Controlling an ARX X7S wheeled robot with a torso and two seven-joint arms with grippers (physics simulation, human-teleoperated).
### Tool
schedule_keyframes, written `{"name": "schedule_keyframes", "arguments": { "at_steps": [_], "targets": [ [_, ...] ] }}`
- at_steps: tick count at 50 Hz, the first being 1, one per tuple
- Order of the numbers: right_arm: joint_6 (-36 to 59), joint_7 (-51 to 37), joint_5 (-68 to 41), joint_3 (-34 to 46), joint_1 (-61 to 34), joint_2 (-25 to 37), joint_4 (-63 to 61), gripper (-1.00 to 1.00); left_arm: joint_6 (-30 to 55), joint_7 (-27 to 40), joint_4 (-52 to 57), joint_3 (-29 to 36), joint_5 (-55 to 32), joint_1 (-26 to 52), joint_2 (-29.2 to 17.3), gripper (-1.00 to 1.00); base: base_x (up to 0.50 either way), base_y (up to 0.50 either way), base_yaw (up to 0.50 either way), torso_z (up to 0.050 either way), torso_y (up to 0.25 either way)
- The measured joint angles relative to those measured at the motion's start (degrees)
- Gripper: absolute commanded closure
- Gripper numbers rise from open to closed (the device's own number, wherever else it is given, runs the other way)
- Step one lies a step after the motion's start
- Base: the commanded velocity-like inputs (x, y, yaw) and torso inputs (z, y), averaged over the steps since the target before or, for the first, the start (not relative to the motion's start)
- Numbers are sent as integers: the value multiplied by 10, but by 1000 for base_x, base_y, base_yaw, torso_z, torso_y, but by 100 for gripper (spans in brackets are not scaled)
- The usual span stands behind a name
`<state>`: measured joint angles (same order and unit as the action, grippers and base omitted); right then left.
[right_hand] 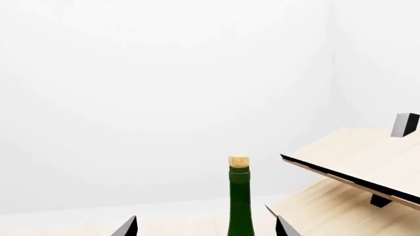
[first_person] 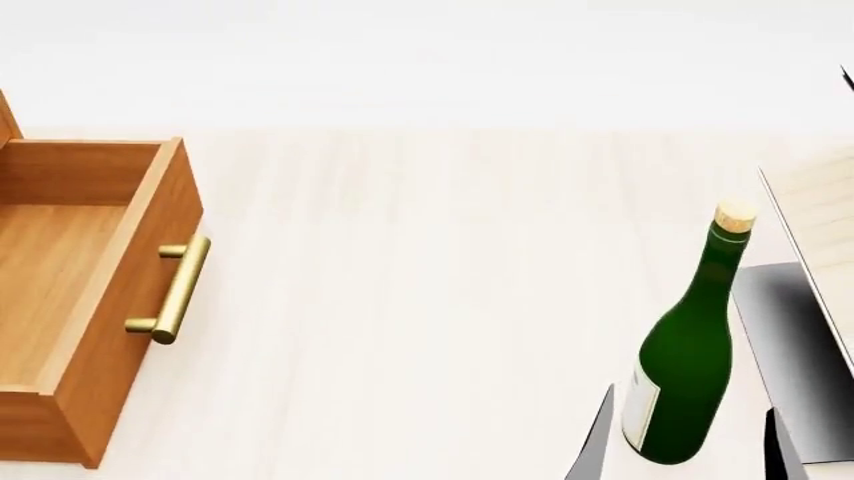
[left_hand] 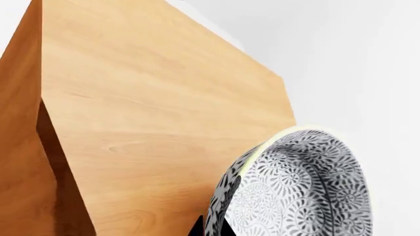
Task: Put the bowl on top of the cabinet.
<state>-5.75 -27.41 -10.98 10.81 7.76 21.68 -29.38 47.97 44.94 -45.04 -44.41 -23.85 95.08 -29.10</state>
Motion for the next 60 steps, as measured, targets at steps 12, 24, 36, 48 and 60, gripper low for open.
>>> {"name": "schedule_keyframes", "arguments": {
  "at_steps": [12,24,36,48,60],
  "targets": [
    [-1,-1,0,2,0,2,1,-100,-11,-12,-10,17,8,1,3,-100,0,0,0,0,0],
    [-3,-2,1,4,0,3,2,-100,-21,-36,-6,33,-8,9,12,-100,0,0,0,0,0],
    [-4,-4,2,5,-1,4,3,-100,-22,-43,-4,41,-11,12,16,-100,0,0,0,0,0],
    [-6,-5,2,6,0,6,2,-100,35,-5,134,12,-38,-25,56,-100,0,0,0,0,0],
    [-9,-9,4,5,2,8,-2,-100,169,24,420,-40,-136,-101,118,-100,0,0,0,0,0]
  ]
}}
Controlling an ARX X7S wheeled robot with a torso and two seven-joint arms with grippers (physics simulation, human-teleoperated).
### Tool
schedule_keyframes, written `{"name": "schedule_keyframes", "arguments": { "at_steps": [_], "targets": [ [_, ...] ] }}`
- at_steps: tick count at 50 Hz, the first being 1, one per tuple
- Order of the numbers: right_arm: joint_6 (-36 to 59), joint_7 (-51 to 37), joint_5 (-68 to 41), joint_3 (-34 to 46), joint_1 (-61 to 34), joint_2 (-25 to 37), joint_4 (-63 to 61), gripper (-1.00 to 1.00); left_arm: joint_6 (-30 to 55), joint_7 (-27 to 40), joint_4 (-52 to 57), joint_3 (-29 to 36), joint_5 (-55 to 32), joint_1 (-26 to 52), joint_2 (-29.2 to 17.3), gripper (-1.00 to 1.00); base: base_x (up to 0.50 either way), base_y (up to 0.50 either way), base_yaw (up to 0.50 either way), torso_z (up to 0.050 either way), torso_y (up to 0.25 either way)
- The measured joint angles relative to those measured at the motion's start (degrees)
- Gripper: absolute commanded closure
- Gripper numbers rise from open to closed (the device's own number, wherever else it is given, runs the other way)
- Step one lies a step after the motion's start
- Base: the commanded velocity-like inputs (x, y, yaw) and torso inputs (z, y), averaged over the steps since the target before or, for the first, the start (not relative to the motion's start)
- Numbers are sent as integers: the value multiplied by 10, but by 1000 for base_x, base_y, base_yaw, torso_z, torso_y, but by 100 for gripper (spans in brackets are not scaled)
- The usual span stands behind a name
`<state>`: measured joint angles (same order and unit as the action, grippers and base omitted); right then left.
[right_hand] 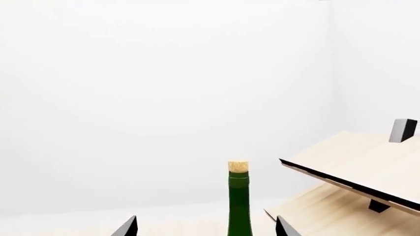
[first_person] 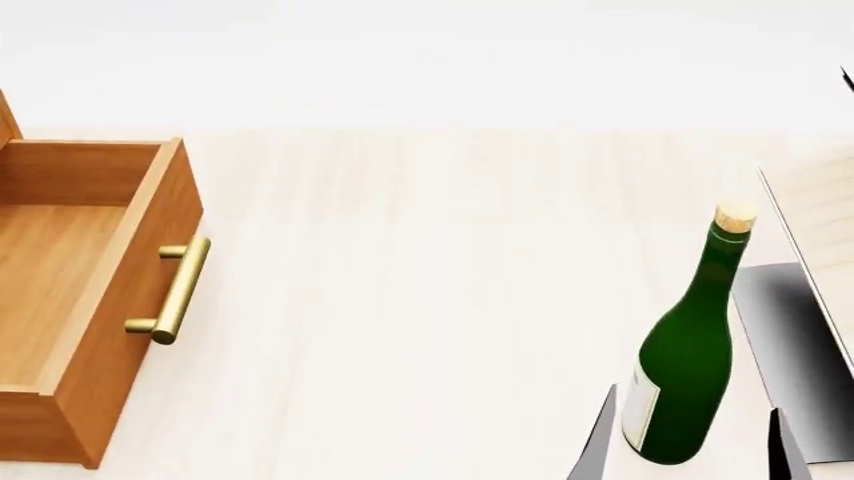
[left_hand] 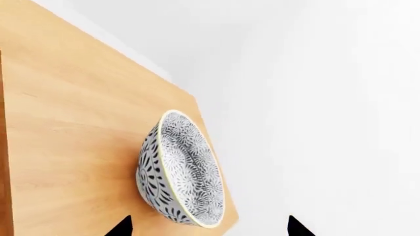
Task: Put the bowl on top of the cabinet.
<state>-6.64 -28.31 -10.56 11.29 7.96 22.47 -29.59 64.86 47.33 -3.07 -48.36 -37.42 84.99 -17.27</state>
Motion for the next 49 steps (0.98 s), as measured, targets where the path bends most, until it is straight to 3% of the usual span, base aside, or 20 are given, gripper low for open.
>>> {"name": "schedule_keyframes", "arguments": {
  "at_steps": [7,16,25,34,42,49],
  "targets": [
    [-3,-4,-2,-5,2,1,-5,-100,27,-25,183,4,-47,-87,26,-100,0,0,0,0,0],
    [-8,-11,-8,-16,4,3,-12,-100,-53,-127,371,53,-39,-270,73,-100,0,0,0,0,0],
    [-13,-21,-15,-32,8,6,-26,-100,-238,-245,471,145,20,-492,128,-100,0,0,0,0,0],
    [-30,-32,-16,-51,21,8,-45,-100,-493,-311,460,257,91,-692,151,-100,0,0,0,0,0],
    [-64,-42,-1,-66,39,6,-62,-100,-723,-352,415,332,153,-813,157,-100,0,0,0,0,0],
    [-104,-47,20,-73,58,1,-73,-100,-867,-370,388,375,179,-881,155,-100,0,0,0,0,0]
  ]
}}
